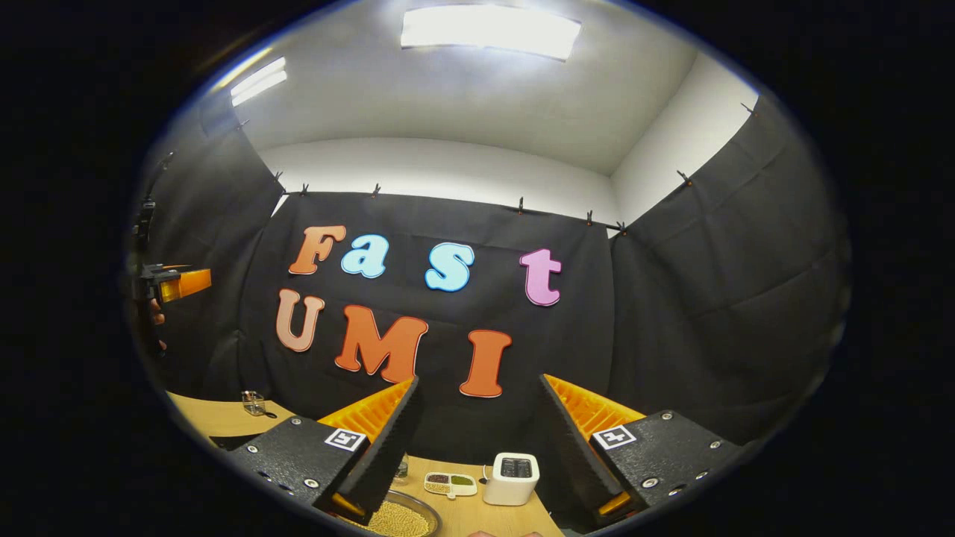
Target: First push the handle of the pot to place it horizontally, then grasp the pot with both hands and set it on the induction cooktop.
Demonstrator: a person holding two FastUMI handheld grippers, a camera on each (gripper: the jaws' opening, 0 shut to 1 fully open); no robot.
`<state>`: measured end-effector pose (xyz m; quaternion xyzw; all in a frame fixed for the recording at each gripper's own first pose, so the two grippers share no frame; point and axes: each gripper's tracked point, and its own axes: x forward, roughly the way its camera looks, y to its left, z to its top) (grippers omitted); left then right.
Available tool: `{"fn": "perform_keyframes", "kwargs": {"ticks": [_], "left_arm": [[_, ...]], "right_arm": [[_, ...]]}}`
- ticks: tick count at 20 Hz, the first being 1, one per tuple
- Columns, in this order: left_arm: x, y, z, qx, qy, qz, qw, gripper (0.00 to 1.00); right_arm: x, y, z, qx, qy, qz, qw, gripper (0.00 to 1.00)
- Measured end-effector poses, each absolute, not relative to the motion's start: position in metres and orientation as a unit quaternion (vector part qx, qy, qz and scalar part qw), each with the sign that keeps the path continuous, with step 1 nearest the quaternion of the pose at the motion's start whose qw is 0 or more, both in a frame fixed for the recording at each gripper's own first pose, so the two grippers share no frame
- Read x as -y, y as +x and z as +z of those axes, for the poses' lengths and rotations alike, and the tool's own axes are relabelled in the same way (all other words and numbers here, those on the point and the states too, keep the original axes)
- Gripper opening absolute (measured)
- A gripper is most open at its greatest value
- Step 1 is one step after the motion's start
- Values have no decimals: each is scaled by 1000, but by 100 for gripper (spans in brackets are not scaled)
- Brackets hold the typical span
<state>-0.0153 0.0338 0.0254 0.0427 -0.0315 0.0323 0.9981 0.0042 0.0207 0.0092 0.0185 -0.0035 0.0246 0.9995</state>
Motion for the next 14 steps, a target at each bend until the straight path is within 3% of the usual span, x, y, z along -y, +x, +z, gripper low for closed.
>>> {"fn": "perform_keyframes", "kwargs": {"ticks": [14], "left_arm": [[-50,-14,0,-6,62,32,998,97]], "right_arm": [[-65,-1,-97,-144,37,76,986,94]]}}
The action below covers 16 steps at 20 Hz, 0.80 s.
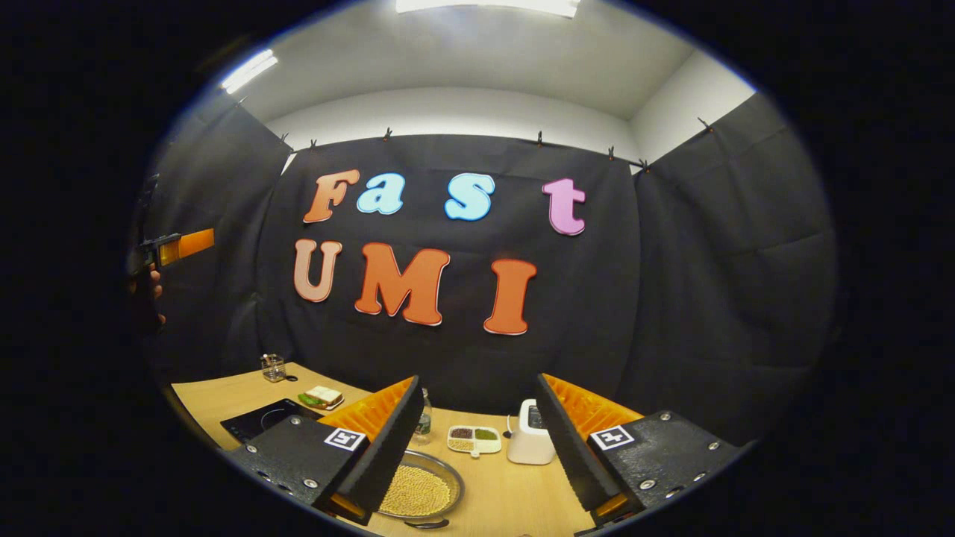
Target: First push the handle of the pot to place it horizontally, then grasp the pot with both hands and set it on the induction cooktop.
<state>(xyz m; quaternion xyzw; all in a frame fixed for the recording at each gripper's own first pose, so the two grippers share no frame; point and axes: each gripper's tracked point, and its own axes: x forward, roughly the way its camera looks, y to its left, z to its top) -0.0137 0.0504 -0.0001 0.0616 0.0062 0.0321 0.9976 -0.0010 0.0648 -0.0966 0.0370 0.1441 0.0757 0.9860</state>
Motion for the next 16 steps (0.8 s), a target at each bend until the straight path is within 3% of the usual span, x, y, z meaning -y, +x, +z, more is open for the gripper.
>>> {"fn": "perform_keyframes", "kwargs": {"ticks": [6,9,12,16], "left_arm": [[-64,-20,-4,-6,59,43,997,97],[-71,-21,-14,-17,57,46,997,96],[-79,-23,-20,-28,63,55,996,98],[-77,-23,-31,-47,63,49,996,97]], "right_arm": [[-101,-20,-160,-244,68,123,960,87],[-116,-30,-188,-285,92,143,943,69],[-132,-45,-217,-336,109,163,921,61],[-146,-60,-254,-395,121,172,894,43]]}}
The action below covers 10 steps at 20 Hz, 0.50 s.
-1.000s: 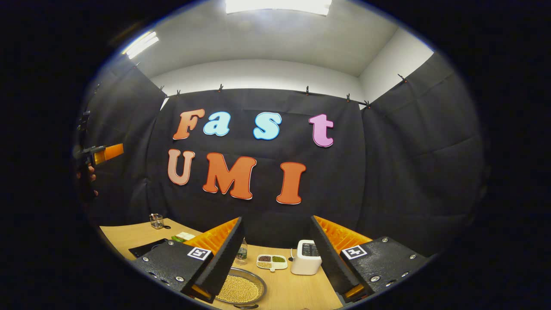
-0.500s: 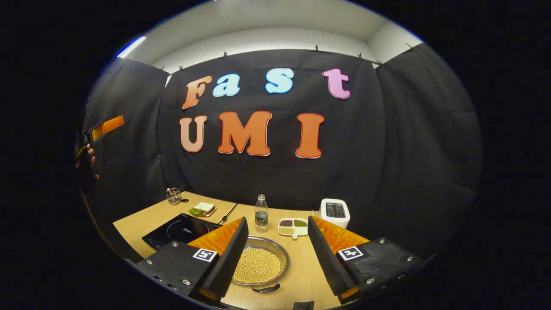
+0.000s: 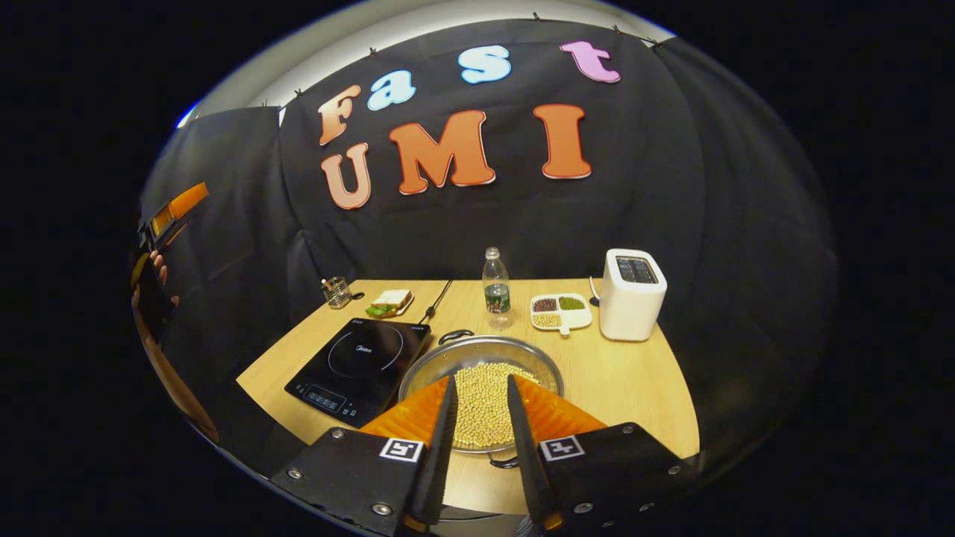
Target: First push the handle of the pot to place it horizontally, then grasp the pot with both hands and set it on the induction cooktop.
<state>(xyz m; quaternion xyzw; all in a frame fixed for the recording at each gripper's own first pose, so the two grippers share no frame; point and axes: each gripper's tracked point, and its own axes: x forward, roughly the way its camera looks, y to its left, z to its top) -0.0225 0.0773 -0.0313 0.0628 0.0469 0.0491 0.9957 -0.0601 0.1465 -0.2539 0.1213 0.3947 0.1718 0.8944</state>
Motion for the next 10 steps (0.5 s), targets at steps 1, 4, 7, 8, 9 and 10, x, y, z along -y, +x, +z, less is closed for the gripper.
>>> {"fn": "perform_keyframes", "kwargs": {"ticks": [1,4,7,8,9,10], "left_arm": [[-75,-23,-36,-49,65,50,995,98],[-81,-24,-42,-56,78,57,994,98],[-86,-24,-42,-59,81,71,992,98],[-87,-23,-40,-56,82,74,992,97],[-89,-23,-38,-53,84,78,992,97],[-91,-22,-37,-51,85,81,992,97]], "right_arm": [[-149,-62,-259,-402,125,174,890,35],[-161,-72,-273,-428,141,186,873,21],[-172,-79,-290,-458,162,190,853,8],[-176,-84,-296,-470,166,192,846,6],[-179,-89,-301,-480,168,195,839,2],[-183,-93,-307,-490,169,197,832,0]]}}
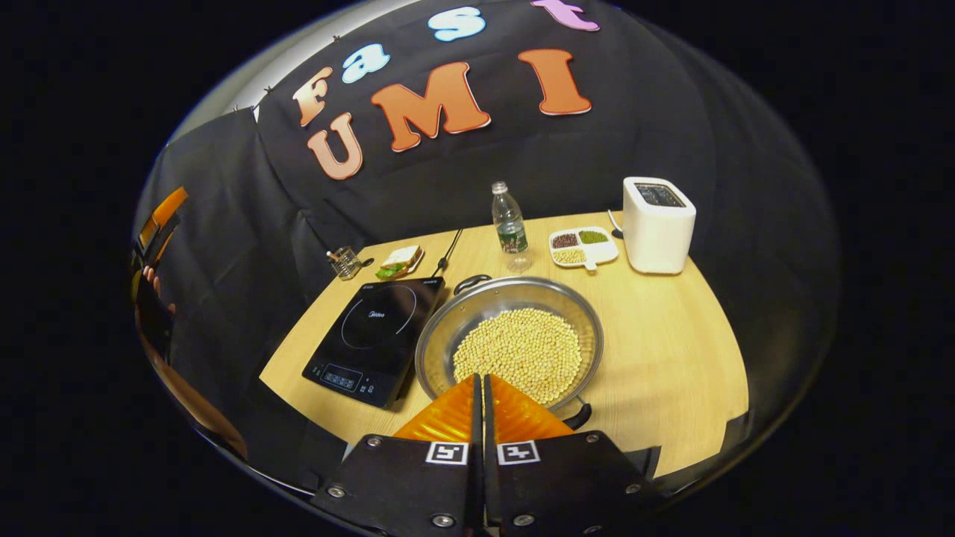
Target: First push the handle of the pot to place it horizontally, then grasp the pot with both hands and set it on the induction cooktop.
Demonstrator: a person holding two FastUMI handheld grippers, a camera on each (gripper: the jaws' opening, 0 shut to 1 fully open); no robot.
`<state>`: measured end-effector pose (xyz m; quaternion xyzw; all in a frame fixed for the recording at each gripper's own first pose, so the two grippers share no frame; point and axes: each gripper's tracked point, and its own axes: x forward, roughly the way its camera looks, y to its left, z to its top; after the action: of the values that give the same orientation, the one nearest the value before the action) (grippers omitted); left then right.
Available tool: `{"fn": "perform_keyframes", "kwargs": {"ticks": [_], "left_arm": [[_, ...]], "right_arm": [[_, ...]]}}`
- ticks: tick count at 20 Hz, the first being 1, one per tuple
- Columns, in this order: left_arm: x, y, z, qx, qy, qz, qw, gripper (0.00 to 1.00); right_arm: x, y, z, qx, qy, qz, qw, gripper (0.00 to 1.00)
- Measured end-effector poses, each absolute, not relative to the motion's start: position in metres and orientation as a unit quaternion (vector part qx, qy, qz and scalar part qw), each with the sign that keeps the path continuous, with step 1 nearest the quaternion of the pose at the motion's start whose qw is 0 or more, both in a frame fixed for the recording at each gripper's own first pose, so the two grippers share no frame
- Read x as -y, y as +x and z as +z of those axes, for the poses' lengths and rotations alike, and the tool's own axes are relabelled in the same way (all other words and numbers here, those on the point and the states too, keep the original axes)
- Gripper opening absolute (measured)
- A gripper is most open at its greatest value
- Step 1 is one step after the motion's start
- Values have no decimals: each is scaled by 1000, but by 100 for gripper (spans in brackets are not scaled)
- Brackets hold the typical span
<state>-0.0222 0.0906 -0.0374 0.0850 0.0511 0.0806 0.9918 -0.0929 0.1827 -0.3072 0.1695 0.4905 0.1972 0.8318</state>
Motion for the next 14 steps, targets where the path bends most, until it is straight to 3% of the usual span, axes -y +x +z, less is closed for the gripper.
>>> {"fn": "perform_keyframes", "kwargs": {"ticks": [14], "left_arm": [[-101,-30,-43,-58,88,96,990,96]], "right_arm": [[-221,-159,-383,-651,228,192,698,0]]}}
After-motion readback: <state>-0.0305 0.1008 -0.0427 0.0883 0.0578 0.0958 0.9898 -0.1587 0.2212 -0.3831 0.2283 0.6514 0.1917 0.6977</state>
